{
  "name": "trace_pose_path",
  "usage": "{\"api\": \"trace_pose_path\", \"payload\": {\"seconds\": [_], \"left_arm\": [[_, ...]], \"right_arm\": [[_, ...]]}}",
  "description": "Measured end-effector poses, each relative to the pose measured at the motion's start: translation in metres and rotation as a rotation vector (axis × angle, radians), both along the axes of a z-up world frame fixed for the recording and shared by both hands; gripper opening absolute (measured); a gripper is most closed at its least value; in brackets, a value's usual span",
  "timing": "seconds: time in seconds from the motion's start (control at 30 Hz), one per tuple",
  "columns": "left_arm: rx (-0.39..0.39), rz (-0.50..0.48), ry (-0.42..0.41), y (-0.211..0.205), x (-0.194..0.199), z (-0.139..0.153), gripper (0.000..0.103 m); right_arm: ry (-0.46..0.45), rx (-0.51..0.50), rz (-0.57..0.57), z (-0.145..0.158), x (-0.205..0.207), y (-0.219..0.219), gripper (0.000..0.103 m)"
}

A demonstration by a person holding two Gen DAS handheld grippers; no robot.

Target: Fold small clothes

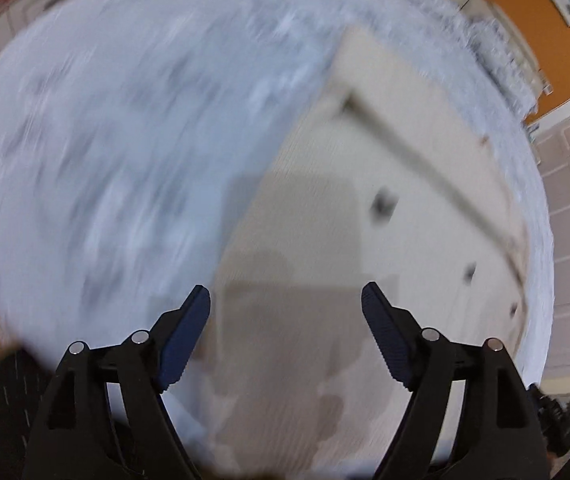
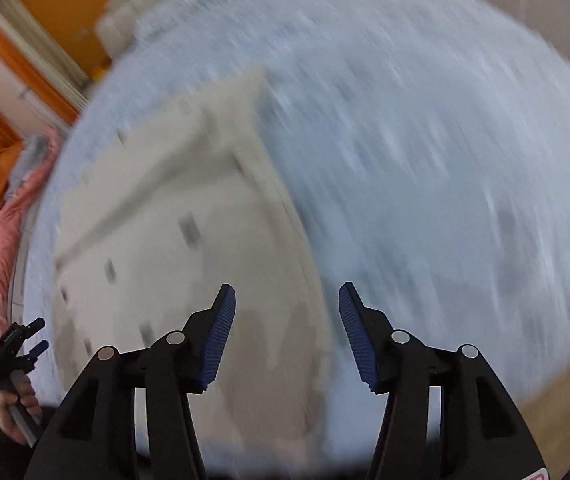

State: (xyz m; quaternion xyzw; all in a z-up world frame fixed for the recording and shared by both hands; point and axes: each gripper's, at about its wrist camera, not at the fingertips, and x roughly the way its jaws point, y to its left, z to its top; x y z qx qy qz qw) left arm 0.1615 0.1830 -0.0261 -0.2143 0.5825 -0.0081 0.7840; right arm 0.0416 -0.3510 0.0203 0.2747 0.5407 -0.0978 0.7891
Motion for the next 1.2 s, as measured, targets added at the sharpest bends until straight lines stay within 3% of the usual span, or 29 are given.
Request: {"api": "trace_pose_path", "payload": {"seconds": [0.1,0.2,0.27,0.47,0.5,0.53,0.57,0.6,0.63,0.7,0.77,0.87,0.97,1.03,1.1,1.17,1.2], "left_arm": [[-0.036,0.038,0.049,0.003,-0.032,-0.013,0.076],[-0.075,0.032,0.047,-0.004,-0.045,-0.017,0.081],[-0.067,0.000,0.050,-0.013,-0.047,-0.020,0.089],[-0.007,-0.032,0.049,-0.026,-0.046,-0.025,0.097],[0.007,-0.042,0.058,-0.028,-0.044,-0.024,0.097],[0.009,-0.055,0.064,-0.030,-0.042,-0.023,0.092],[0.018,-0.058,0.066,-0.031,-0.040,-0.022,0.085],[0.023,-0.055,0.063,-0.031,-0.040,-0.019,0.063],[0.008,-0.057,0.057,-0.028,-0.041,-0.016,0.032],[-0.064,-0.030,0.057,-0.017,-0.045,-0.008,0.008],[-0.089,-0.011,0.033,-0.006,-0.052,0.004,0.008],[-0.066,-0.049,-0.011,-0.001,-0.065,0.020,0.008],[-0.067,-0.046,0.023,0.001,-0.067,0.009,0.009],[-0.076,-0.030,0.062,0.001,-0.066,-0.005,0.015],[-0.050,-0.013,0.093,-0.002,-0.065,-0.016,0.024],[-0.054,-0.016,0.070,-0.004,-0.065,-0.017,0.035],[-0.067,-0.015,0.059,-0.005,-0.065,-0.016,0.050]], "right_arm": [[0.050,0.103,-0.008,-0.020,-0.036,0.017,0.055],[0.059,0.184,0.014,-0.032,-0.042,0.043,0.055],[0.044,0.212,0.009,-0.038,-0.036,0.054,0.055],[0.002,0.218,-0.012,-0.045,-0.016,0.072,0.054],[-0.017,0.228,-0.014,-0.044,-0.014,0.073,0.045],[-0.038,0.237,-0.012,-0.043,-0.012,0.074,0.022],[-0.046,0.241,-0.010,-0.042,-0.011,0.073,0.011],[-0.066,0.237,-0.015,-0.035,-0.010,0.073,0.007],[-0.099,0.226,-0.020,-0.027,-0.012,0.074,0.007],[-0.176,0.194,-0.013,-0.003,-0.017,0.075,0.006],[-0.216,0.170,-0.010,0.014,-0.025,0.074,0.005],[-0.220,0.127,0.004,0.026,-0.040,0.068,0.005],[-0.156,0.105,-0.003,0.008,-0.047,0.062,0.005],[-0.092,0.156,-0.028,-0.013,-0.047,0.055,0.006],[-0.032,0.181,-0.062,-0.028,-0.045,0.055,0.013],[0.009,0.142,-0.099,-0.033,-0.044,0.054,0.017],[0.006,0.130,-0.107,-0.033,-0.043,0.054,0.026]]}}
